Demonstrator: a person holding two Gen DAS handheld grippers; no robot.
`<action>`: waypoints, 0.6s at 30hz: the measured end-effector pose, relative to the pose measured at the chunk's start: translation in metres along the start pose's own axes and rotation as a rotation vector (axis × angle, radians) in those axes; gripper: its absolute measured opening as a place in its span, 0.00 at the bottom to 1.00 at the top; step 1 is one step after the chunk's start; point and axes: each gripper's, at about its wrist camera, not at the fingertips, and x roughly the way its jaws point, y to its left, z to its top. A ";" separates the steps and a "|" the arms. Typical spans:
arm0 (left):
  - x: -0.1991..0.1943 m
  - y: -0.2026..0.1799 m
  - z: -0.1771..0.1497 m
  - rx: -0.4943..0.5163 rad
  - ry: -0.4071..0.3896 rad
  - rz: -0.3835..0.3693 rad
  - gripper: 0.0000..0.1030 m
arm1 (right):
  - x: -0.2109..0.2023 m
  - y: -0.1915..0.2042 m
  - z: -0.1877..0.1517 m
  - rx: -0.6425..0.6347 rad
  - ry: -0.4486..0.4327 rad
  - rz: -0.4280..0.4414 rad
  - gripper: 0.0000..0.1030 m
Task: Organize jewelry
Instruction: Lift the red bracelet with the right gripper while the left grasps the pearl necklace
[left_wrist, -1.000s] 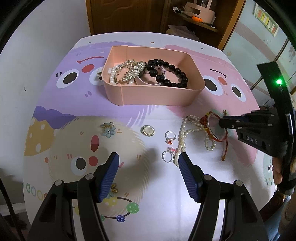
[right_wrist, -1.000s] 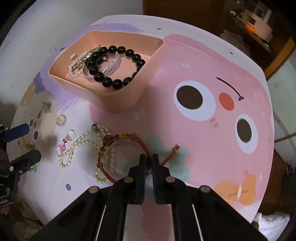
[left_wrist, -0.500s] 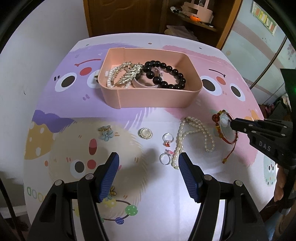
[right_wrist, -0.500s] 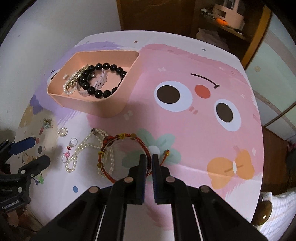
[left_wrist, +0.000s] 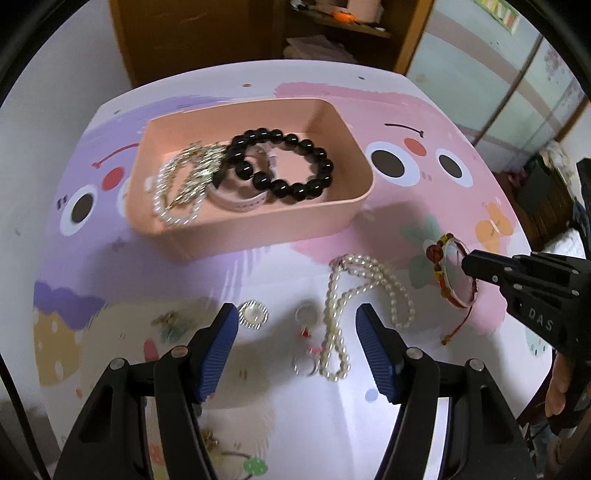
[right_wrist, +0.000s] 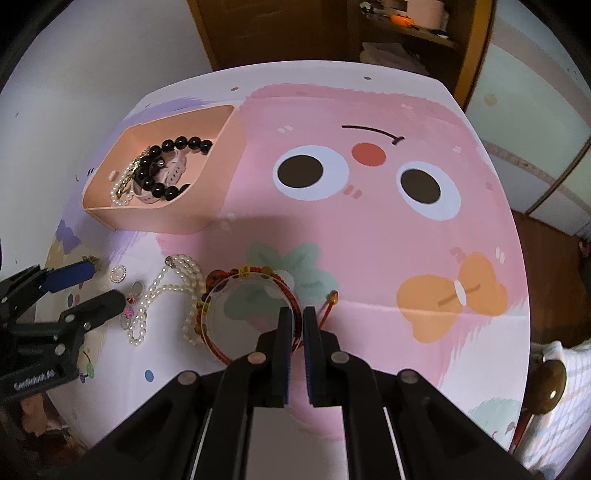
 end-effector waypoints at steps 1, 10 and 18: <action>0.004 -0.001 0.004 0.007 0.010 -0.006 0.56 | 0.000 -0.002 -0.001 0.007 0.001 0.002 0.05; 0.030 -0.028 0.022 0.078 0.131 -0.099 0.56 | 0.000 -0.012 -0.003 0.057 0.003 0.014 0.05; 0.043 -0.023 0.037 -0.105 0.198 -0.139 0.72 | 0.000 -0.020 -0.004 0.097 0.000 0.024 0.05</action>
